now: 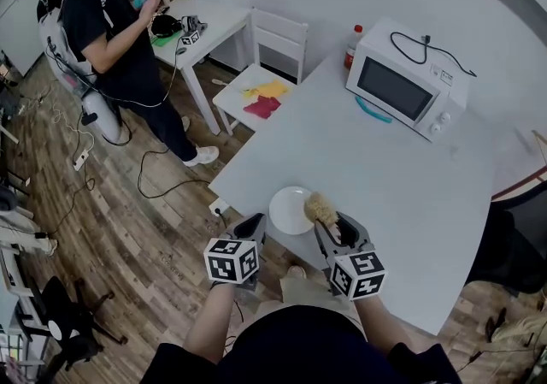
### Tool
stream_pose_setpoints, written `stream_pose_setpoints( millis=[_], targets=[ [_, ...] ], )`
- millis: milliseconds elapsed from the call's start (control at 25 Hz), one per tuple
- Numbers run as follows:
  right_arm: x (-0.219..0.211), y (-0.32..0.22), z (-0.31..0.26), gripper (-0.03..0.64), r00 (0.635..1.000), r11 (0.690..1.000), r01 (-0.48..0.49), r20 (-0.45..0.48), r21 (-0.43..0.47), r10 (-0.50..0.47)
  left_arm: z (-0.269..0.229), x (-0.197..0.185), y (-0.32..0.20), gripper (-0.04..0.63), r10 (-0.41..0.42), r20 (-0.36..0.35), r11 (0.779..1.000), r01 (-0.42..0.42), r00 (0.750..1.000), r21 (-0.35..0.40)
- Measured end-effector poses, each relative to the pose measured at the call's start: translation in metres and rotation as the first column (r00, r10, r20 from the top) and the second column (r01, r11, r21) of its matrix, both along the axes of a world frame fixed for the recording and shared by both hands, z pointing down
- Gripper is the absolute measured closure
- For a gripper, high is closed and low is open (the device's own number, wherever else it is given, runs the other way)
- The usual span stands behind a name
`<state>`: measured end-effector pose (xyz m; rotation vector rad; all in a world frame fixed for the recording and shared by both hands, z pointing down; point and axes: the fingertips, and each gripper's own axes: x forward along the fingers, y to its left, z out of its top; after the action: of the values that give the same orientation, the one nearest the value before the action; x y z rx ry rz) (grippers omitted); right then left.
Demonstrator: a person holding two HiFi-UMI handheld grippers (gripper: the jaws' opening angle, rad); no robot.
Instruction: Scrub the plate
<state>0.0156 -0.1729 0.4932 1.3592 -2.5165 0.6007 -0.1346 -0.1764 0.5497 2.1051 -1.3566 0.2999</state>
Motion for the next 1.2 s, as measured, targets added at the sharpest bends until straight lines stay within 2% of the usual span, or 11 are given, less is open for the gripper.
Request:
stream_pose_setpoints(
  millis=[160,200,240,280,520,840,1200],
  targets=[
    [0.001,-0.005,0.015,0.437,1.000,0.999,0.002,-0.015,-0.034,-0.002,0.030,0.001,-0.011,0.574,0.017,-0.001,0.997,-0.017,1.000,-0.071],
    [0.003,-0.006,0.019,0.437,1.000,0.999,-0.001,-0.019,-0.042,0.000,0.040,0.003,-0.013,0.555,0.023,-0.004,0.996,-0.023,1.000,-0.091],
    [0.004,-0.008,0.022,0.437,1.000,0.999,-0.003,-0.020,-0.050,0.002,0.049,0.004,-0.015,0.482,0.032,-0.006,0.993,-0.032,0.999,-0.112],
    [0.004,-0.009,0.025,0.437,1.000,0.998,-0.006,-0.020,-0.057,0.005,0.057,0.006,-0.017,0.454,0.041,-0.007,0.991,-0.042,0.999,-0.130],
    [0.005,-0.015,0.036,0.437,1.000,0.996,-0.008,-0.021,-0.092,0.007,0.096,0.014,-0.027,0.416,0.066,-0.028,0.972,-0.071,0.997,-0.225],
    [0.009,-0.023,0.045,0.437,1.000,0.993,-0.003,-0.023,-0.116,0.000,0.135,0.015,-0.038,0.416,0.057,-0.011,0.945,-0.058,0.998,-0.321],
    [0.007,-0.025,0.050,0.437,1.000,0.992,0.006,-0.024,-0.124,-0.009,0.143,0.016,-0.043,0.417,0.050,0.018,0.946,-0.042,0.999,-0.322]
  ],
)
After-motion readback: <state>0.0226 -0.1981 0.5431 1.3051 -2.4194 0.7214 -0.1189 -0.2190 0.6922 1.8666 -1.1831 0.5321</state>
